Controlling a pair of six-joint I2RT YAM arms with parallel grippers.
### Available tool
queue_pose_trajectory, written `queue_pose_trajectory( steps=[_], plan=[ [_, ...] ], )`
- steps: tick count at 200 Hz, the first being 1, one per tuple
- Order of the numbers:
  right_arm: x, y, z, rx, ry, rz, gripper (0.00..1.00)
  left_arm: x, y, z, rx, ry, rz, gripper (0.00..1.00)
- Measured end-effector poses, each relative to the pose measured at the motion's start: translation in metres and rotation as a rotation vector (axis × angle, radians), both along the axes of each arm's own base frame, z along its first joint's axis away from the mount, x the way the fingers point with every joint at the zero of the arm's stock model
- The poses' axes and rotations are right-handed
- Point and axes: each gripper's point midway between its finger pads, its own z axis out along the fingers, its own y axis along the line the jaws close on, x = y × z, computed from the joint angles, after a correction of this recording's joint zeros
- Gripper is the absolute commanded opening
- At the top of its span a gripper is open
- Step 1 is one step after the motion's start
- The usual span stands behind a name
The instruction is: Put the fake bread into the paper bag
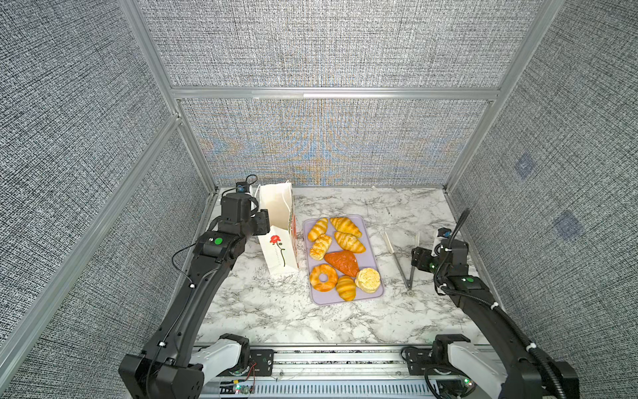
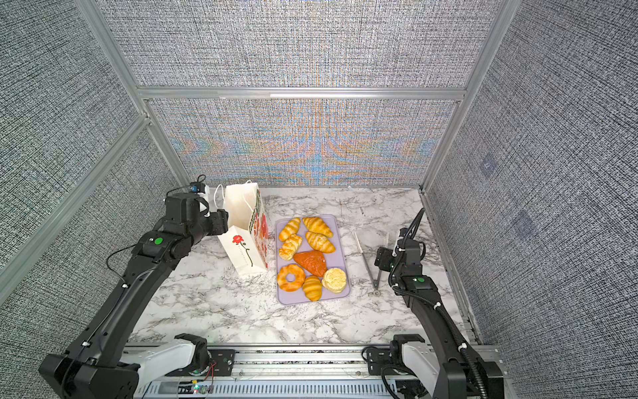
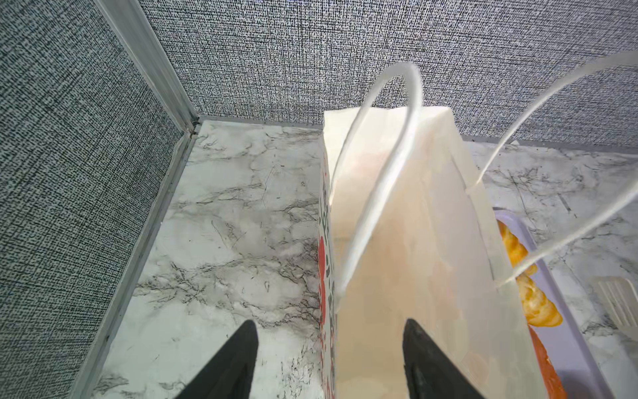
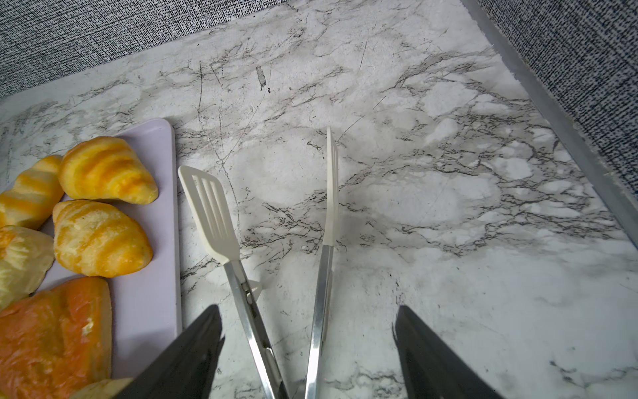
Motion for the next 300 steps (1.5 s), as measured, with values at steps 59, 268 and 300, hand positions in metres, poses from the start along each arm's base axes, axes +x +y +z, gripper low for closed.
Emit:
queue_pose_trajectory(
  steps=[59, 268, 300],
  plan=[
    [-0.002, -0.001, 0.001, -0.009, 0.009, 0.003, 0.80, 0.015, -0.003, -0.008, 0.014, 0.045, 0.005, 0.43],
    [-0.006, -0.005, -0.007, -0.026, 0.048, -0.013, 0.80, 0.029, 0.007, -0.024, -0.033, 0.105, 0.060, 0.00],
    [-0.006, -0.005, -0.011, -0.027, 0.062, -0.013, 0.79, 0.039, 0.012, -0.021, -0.068, 0.079, 0.098, 0.00]
  ],
)
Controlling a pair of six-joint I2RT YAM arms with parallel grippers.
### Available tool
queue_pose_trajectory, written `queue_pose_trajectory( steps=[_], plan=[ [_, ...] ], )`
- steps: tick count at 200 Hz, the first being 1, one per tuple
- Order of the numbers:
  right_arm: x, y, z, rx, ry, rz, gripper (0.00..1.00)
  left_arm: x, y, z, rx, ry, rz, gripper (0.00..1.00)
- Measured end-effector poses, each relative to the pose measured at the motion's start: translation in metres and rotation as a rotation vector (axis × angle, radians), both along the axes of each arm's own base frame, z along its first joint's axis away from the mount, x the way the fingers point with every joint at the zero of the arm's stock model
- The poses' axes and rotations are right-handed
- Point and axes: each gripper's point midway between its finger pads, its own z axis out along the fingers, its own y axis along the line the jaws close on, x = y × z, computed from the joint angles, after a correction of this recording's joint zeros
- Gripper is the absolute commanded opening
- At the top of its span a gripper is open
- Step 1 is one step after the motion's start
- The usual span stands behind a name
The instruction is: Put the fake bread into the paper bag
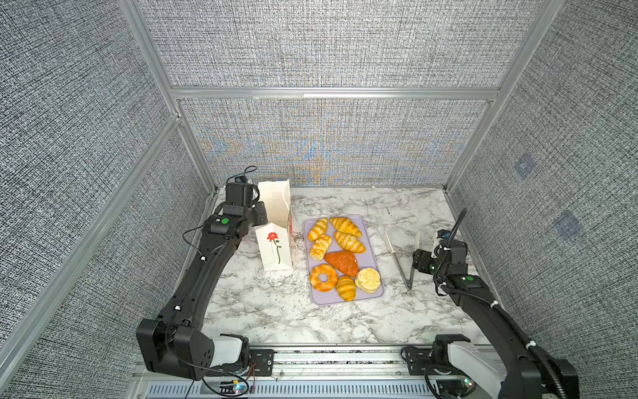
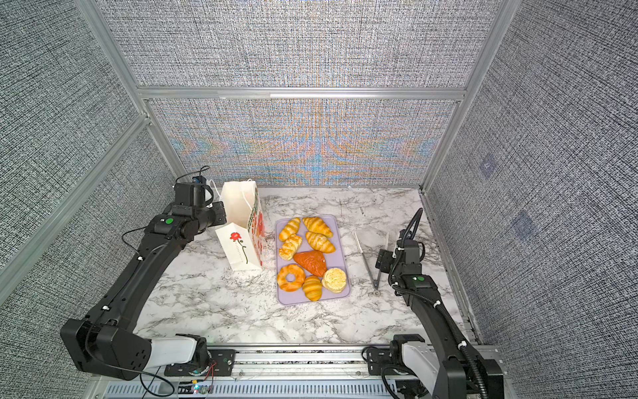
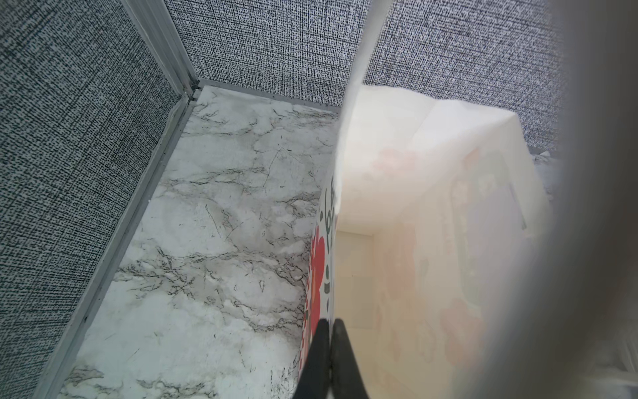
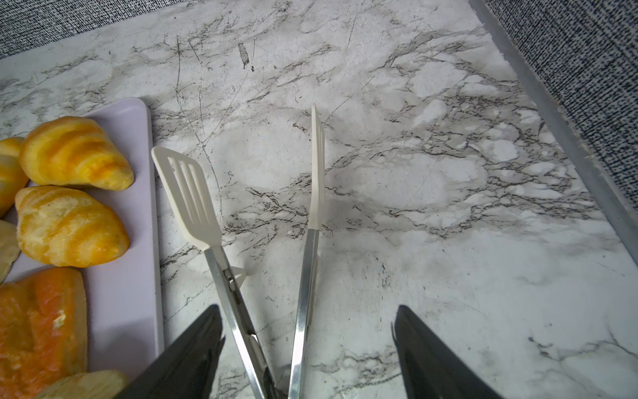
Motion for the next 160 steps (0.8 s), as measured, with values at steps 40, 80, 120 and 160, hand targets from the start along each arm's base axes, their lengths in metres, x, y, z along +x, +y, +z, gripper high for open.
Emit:
queue_pose_trajectory(
  steps=[40, 80, 120, 160],
  plan=[
    [0.000, 0.000, -0.006, 0.001, 0.019, -0.002, 0.77, 0.014, 0.004, 0.000, -0.020, -0.014, 0.031, 0.00],
    [0.001, -0.001, -0.017, 0.005, 0.066, -0.011, 0.74, 0.026, 0.010, -0.005, -0.045, -0.020, 0.064, 0.00],
    [0.005, 0.000, -0.023, 0.011, 0.100, -0.017, 0.72, 0.029, 0.008, -0.006, -0.080, -0.024, 0.061, 0.00],
    [0.005, 0.000, -0.033, 0.012, 0.135, -0.016, 0.65, 0.029, 0.005, -0.007, -0.092, -0.025, 0.047, 0.08]
  ],
)
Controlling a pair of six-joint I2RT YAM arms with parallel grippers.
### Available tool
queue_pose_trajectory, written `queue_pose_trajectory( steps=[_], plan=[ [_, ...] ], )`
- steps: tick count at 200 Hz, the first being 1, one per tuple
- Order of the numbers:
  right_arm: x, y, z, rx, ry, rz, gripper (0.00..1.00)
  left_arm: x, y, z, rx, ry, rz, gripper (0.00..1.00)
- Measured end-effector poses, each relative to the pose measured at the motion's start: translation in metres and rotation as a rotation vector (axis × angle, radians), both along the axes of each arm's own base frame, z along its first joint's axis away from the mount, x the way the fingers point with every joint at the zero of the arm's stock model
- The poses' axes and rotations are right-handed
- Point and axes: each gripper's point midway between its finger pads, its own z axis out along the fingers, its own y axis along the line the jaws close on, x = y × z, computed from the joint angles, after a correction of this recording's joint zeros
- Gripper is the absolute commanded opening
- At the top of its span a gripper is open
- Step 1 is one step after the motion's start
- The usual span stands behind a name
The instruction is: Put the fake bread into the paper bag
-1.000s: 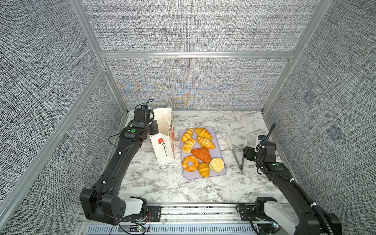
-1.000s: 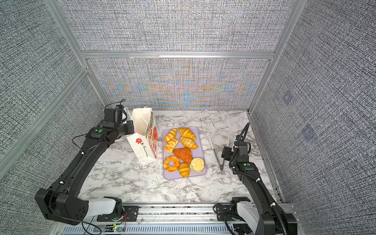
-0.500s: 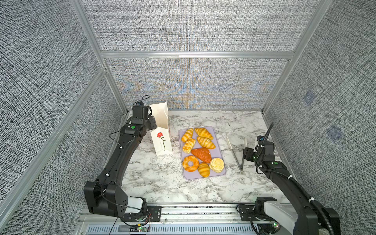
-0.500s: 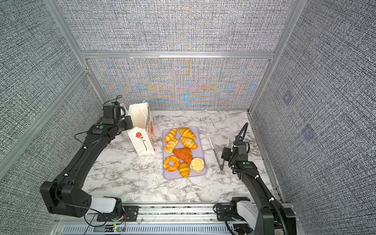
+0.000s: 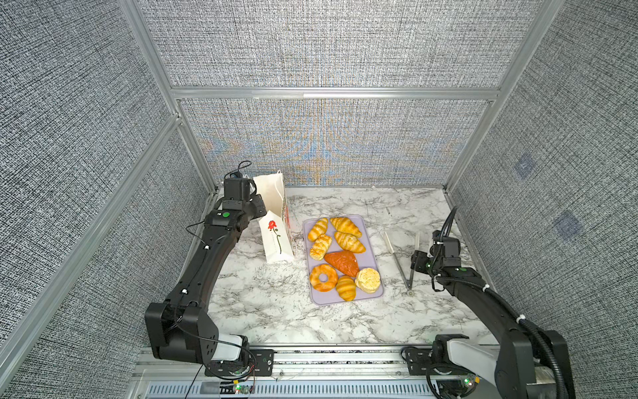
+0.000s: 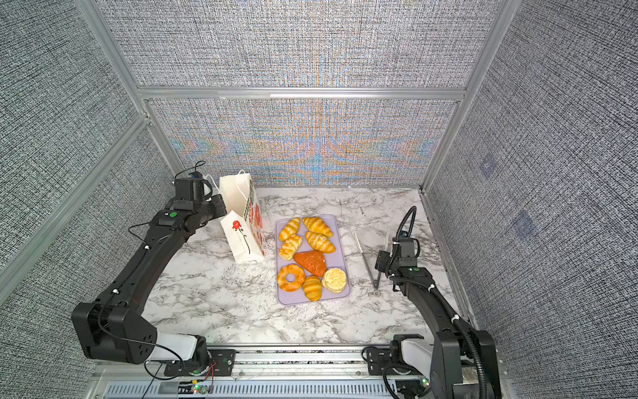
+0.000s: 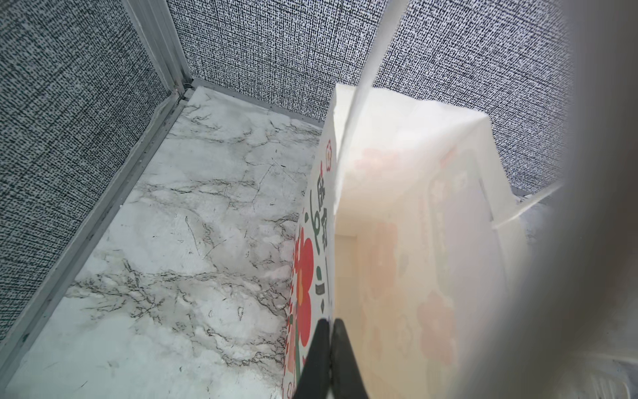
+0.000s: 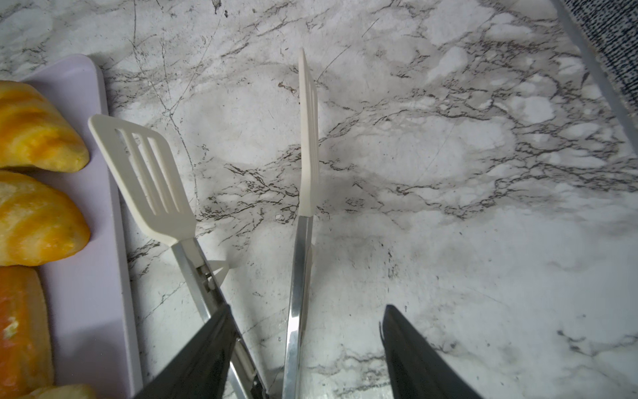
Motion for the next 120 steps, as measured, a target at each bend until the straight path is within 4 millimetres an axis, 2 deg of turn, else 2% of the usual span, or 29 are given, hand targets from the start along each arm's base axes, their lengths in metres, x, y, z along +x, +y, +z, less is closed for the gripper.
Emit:
queue_pose_trajectory(
  steps=[56, 88, 120],
  plan=[
    [0.005, 0.000, -0.012, -0.002, 0.061, 0.000, 0.59, -0.007, -0.002, -0.002, -0.015, 0.001, -0.014, 0.42],
    [0.010, 0.001, -0.019, -0.004, 0.111, 0.000, 0.47, -0.014, -0.001, 0.001, -0.020, -0.009, -0.011, 0.59],
    [0.009, 0.001, -0.027, -0.005, 0.152, 0.001, 0.46, -0.025, 0.002, 0.009, -0.022, -0.036, -0.003, 0.77]
  ],
)
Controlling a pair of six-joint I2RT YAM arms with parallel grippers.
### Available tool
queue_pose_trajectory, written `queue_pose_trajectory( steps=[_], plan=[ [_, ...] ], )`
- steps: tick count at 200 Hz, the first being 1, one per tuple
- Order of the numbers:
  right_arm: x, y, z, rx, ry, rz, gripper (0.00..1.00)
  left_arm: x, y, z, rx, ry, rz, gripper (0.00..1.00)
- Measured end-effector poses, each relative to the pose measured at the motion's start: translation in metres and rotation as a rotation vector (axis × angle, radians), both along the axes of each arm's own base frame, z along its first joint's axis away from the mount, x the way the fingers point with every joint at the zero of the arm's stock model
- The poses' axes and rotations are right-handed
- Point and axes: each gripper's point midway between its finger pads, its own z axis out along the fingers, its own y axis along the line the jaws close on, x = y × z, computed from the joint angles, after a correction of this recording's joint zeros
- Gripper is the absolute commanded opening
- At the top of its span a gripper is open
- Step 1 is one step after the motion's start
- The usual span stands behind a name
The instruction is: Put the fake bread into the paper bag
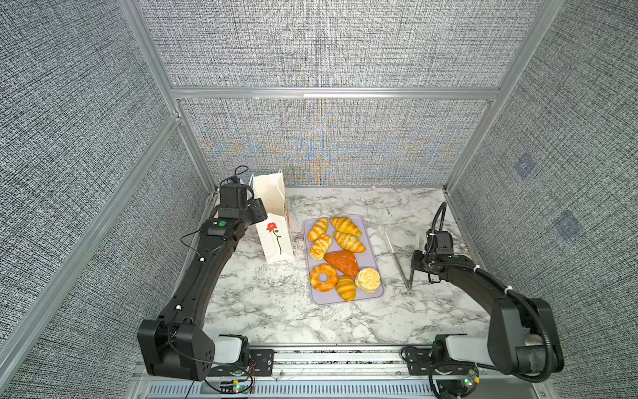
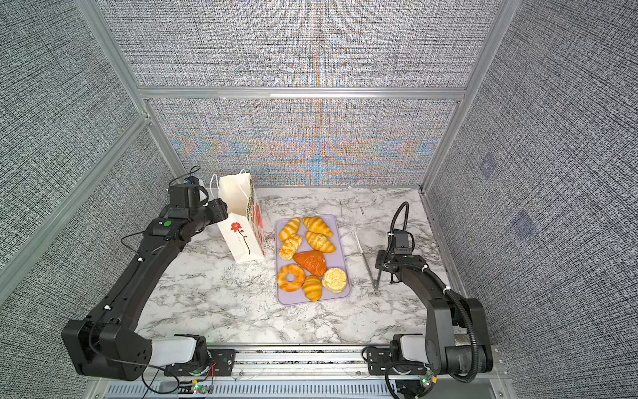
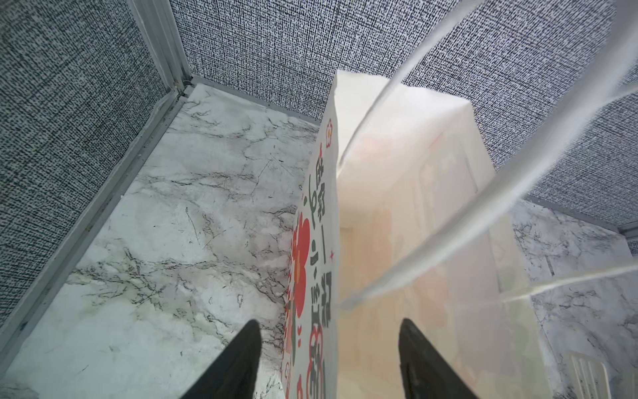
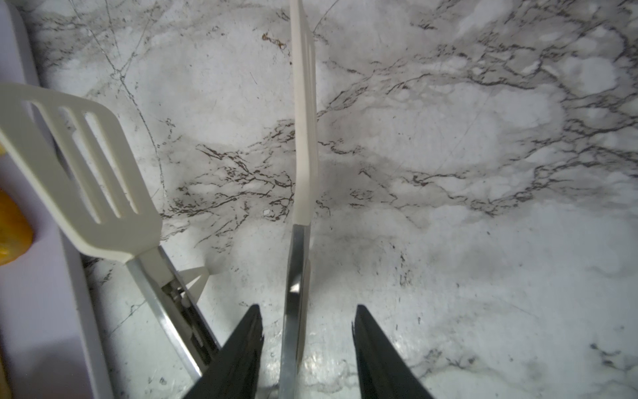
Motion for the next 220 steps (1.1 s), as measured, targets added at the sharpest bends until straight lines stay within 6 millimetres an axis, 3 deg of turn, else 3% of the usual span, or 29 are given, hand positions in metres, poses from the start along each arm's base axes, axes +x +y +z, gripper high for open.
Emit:
queue_pose_trajectory(
  steps=[65, 150, 220],
  plan=[
    [-0.002, 0.002, -0.012, 0.002, 0.060, -0.002, 0.43, -0.032, 0.001, 0.015, -0.007, -0.088, -0.011, 0.92],
    [0.003, 0.007, -0.024, 0.003, 0.115, 0.007, 0.30, -0.060, -0.012, 0.038, 0.028, -0.212, -0.043, 0.93],
    [0.005, 0.010, -0.026, 0.020, 0.132, 0.013, 0.08, -0.078, -0.013, 0.050, 0.034, -0.302, -0.026, 0.93]
  ],
)
